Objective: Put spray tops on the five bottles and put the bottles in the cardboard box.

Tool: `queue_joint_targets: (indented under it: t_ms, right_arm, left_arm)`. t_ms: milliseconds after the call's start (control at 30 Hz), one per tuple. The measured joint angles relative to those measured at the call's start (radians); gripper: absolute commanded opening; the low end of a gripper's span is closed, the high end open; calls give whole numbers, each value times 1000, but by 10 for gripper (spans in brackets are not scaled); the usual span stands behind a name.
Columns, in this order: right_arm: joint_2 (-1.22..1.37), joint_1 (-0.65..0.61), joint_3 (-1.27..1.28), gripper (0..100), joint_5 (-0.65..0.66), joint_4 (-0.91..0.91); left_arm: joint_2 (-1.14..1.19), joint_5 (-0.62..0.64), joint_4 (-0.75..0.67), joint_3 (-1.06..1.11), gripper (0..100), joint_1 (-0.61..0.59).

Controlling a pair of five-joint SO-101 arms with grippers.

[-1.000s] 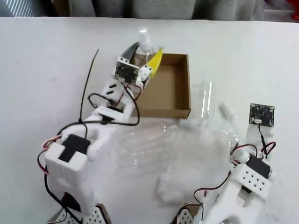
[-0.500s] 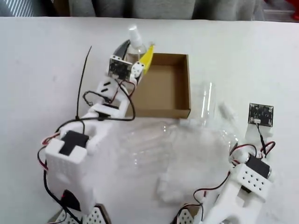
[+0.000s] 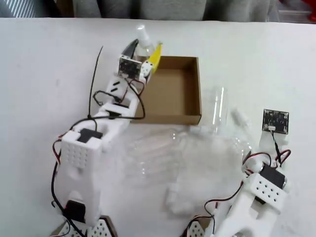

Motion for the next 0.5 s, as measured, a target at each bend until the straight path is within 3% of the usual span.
queue_joint_targets:
  t_ms: [500]
  right_arm:
    - [0,0,0,17,0,0]
  left_arm:
    - [52,-2,0,-28,22,0]
